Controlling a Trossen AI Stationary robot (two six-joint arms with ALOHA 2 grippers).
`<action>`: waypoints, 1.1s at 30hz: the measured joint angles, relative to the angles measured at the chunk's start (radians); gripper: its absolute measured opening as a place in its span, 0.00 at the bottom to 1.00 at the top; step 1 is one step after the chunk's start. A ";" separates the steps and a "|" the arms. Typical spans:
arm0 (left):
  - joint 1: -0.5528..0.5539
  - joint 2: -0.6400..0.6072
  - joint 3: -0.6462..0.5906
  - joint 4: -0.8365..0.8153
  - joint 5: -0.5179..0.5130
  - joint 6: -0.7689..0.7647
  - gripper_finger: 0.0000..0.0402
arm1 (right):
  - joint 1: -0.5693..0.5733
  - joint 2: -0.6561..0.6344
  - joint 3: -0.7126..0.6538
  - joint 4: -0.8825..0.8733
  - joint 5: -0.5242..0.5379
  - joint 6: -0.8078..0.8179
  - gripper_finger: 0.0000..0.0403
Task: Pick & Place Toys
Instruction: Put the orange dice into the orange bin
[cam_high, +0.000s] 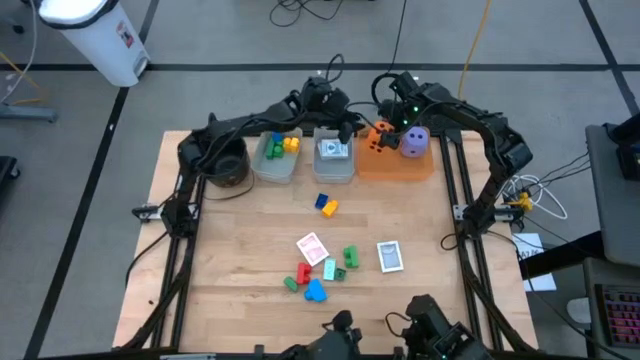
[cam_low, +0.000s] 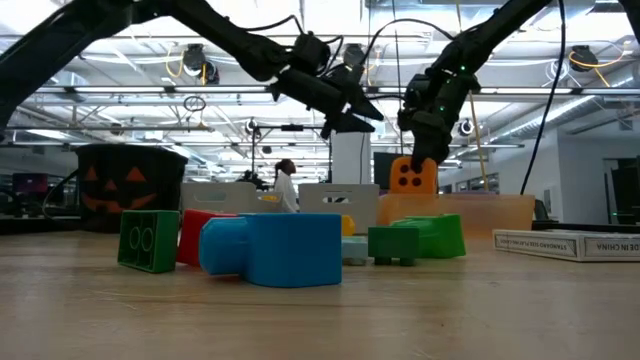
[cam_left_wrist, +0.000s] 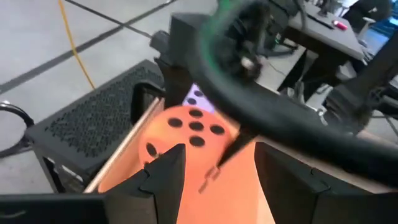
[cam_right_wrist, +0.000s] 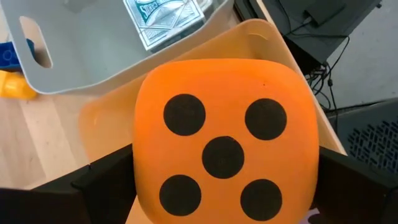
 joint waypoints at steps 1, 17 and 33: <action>-0.001 0.013 0.013 0.001 0.000 -0.003 0.49 | 0.003 0.000 0.000 0.000 0.000 -0.005 0.98; -0.032 0.246 0.338 -0.198 -0.091 0.001 0.49 | 0.012 0.000 -0.004 0.037 0.001 -0.010 0.98; -0.014 0.263 0.348 -0.282 -0.102 0.005 0.49 | 0.002 0.002 -0.162 0.165 0.084 0.011 0.84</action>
